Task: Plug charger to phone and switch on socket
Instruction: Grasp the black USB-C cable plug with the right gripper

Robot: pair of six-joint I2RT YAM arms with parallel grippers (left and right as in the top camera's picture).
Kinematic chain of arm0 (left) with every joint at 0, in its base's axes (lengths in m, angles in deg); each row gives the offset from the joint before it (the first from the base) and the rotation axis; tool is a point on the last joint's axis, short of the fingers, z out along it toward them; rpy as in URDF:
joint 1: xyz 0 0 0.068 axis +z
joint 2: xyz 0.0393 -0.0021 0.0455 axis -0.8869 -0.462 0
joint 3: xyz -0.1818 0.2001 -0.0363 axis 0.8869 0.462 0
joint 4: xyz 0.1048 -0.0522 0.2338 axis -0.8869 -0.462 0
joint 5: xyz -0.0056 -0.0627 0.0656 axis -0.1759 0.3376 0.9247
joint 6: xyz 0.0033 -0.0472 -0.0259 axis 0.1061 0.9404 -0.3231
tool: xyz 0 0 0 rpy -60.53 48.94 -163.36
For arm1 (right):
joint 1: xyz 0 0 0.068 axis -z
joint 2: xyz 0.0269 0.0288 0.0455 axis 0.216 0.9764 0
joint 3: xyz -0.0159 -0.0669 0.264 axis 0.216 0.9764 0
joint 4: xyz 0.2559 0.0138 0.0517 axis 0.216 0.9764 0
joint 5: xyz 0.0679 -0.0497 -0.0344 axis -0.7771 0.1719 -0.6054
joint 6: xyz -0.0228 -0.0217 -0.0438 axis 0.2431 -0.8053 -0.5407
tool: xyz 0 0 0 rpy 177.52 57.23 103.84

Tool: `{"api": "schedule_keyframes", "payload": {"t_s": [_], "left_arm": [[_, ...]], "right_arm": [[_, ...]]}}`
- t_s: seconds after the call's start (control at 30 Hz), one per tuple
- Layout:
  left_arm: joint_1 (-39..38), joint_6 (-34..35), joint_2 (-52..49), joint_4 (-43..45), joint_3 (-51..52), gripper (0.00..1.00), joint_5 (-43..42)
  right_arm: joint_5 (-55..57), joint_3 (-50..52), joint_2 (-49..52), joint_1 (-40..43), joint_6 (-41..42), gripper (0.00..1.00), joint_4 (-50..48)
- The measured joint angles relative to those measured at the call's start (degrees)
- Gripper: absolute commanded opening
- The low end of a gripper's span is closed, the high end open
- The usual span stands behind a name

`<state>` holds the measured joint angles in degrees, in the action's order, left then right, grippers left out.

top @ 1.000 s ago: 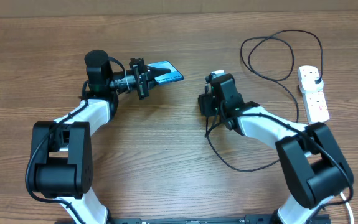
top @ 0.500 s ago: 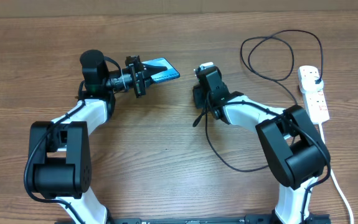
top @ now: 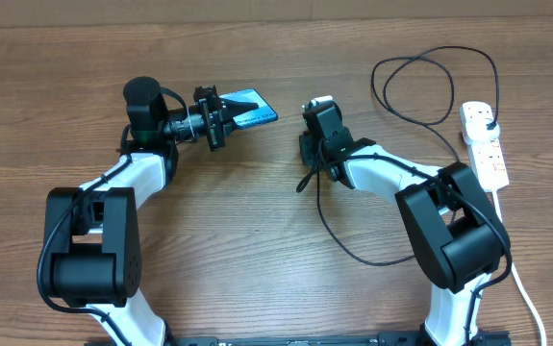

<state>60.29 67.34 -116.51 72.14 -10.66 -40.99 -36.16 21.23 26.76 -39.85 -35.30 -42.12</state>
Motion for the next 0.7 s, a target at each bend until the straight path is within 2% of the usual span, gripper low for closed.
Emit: {"api": "schedule_keyframes", "payload": {"t_s": [0.1, 0.23, 0.33, 0.7], "left_arm": [[0.0, 0.0, 0.0, 0.0, 0.0, 0.05, 0.0], [0.0, 0.0, 0.0, 0.0, 0.0, 0.05, 0.0], [0.0, 0.0, 0.0, 0.0, 0.0, 0.05, 0.0], [0.0, 0.0, 0.0, 0.0, 0.0, 0.05, 0.0]], "right_arm": [[0.2, -0.2, 0.0, 0.0, 0.2, 0.17, 0.3], [0.4, -0.2, 0.0, 0.0, 0.2, 0.12, 0.5], [0.5, -0.2, 0.0, 0.0, 0.2, 0.04, 0.8], [0.3, -1.3, -0.3, 0.0, 2.7, 0.04, 4.3]]}}
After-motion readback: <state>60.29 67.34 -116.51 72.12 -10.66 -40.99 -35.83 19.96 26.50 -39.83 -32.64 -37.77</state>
